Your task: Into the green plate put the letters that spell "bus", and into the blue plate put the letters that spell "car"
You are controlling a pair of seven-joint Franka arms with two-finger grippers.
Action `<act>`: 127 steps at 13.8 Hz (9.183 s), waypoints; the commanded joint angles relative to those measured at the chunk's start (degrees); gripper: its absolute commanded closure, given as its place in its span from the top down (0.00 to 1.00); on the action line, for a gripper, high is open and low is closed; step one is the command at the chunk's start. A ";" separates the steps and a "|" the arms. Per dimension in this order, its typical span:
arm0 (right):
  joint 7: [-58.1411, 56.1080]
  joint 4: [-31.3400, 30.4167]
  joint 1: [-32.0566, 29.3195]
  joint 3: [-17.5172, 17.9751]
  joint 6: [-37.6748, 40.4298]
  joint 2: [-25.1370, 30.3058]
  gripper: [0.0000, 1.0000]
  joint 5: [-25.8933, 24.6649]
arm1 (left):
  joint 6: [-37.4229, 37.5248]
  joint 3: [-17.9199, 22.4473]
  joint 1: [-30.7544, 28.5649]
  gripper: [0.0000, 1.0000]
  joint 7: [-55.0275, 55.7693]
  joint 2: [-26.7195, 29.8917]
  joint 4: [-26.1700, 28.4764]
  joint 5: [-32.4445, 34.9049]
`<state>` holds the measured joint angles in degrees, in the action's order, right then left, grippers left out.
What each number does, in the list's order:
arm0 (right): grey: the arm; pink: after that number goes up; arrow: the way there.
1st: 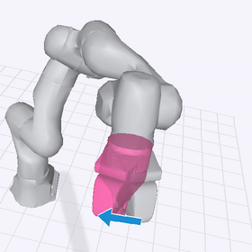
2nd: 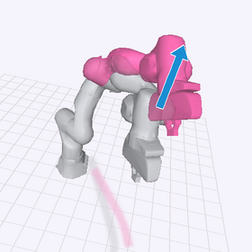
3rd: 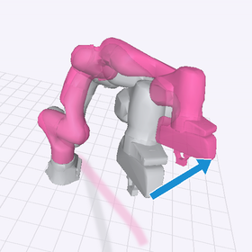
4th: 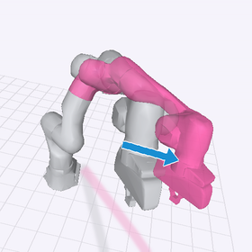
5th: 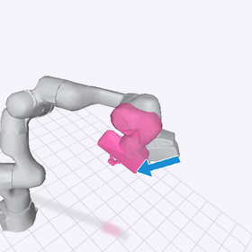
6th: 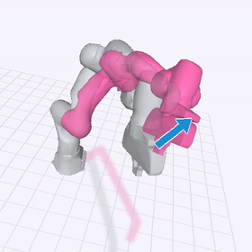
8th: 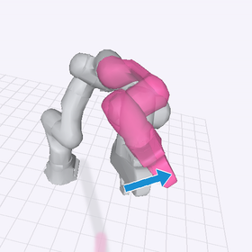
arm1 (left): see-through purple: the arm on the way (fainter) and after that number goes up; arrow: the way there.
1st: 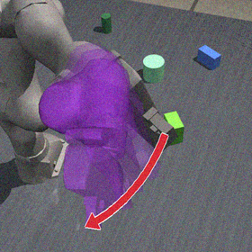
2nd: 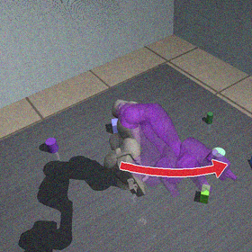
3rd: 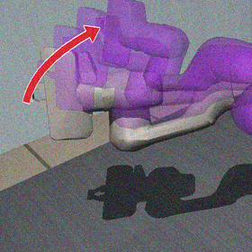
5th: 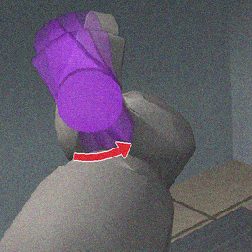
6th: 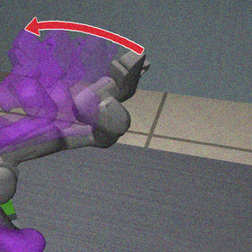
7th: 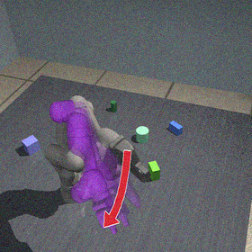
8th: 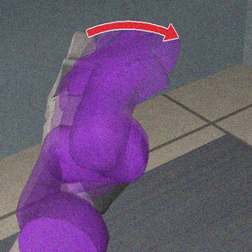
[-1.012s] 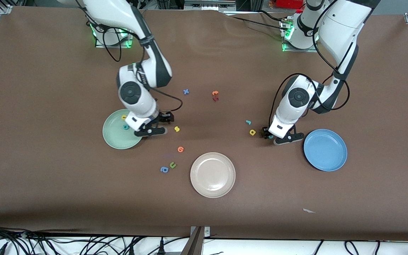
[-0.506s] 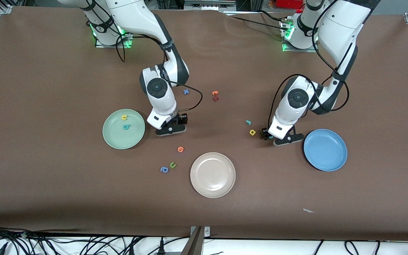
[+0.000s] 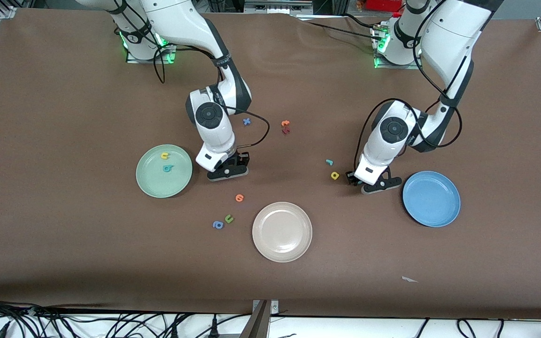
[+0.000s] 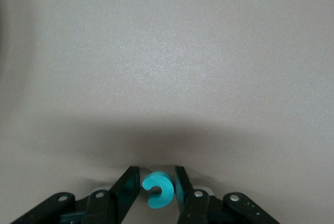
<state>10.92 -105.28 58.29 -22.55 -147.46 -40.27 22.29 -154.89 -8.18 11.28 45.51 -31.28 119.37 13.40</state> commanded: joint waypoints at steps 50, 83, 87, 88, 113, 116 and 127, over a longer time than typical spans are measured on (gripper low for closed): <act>-8.55 33.74 -2.12 -36.43 68.26 14.25 1.00 -4.62 | 22.35 -0.25 -17.96 1.00 -38.13 -0.27 -17.07 1.72; -8.28 15.10 -56.97 22.03 59.83 38.69 1.00 -23.26 | 22.62 -0.34 -17.69 1.00 -38.04 -0.18 -17.15 -0.22; -8.28 15.19 -56.79 22.20 59.57 37.90 1.00 -23.52 | 22.71 -0.34 -17.61 1.00 -38.04 -0.18 -17.15 -0.22; -8.37 15.19 -56.79 22.20 59.74 37.99 1.00 -23.52 | 22.71 -0.34 -17.61 1.00 -37.96 -0.09 -17.15 -0.22; -9.25 16.25 -57.14 20.00 61.41 37.73 1.00 -25.46 | 36.77 -2.54 -6.56 1.00 -27.28 -0.35 -24.80 -10.77; -9.25 16.25 -57.14 19.92 61.67 37.73 1.00 -25.37 | 36.50 -2.63 -1.97 1.00 -19.34 -0.97 -24.80 -11.03; -9.86 16.25 -57.14 20.00 61.85 37.81 1.00 -25.55 | 24.84 -2.45 6.47 1.00 -10.80 -6.07 -21.82 -12.61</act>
<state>1.87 -90.06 1.50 -2.95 -86.70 -2.35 -2.63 -127.24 -11.39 17.02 34.58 -37.37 95.97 1.71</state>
